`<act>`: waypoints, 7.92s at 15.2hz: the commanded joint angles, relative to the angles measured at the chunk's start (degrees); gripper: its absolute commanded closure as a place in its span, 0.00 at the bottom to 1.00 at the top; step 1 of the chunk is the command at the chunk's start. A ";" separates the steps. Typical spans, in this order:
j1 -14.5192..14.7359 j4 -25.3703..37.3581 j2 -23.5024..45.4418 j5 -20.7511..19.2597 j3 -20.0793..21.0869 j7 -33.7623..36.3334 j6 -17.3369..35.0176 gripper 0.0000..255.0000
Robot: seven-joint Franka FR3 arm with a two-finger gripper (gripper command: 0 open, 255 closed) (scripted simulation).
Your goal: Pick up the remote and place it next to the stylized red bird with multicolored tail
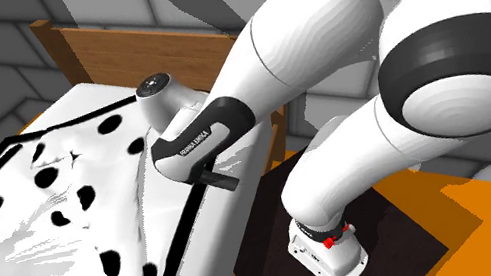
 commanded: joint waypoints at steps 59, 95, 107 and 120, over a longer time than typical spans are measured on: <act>0.00 46.05 6.60 -1.60 6.59 10.93 -39.41 1.00; 13.80 86.47 55.94 -26.60 18.03 38.90 -39.78 1.00; 12.90 78.84 57.19 -27.80 17.36 40.47 -31.38 1.00; 13.13 73.49 60.49 -30.32 15.92 42.56 -23.41 1.00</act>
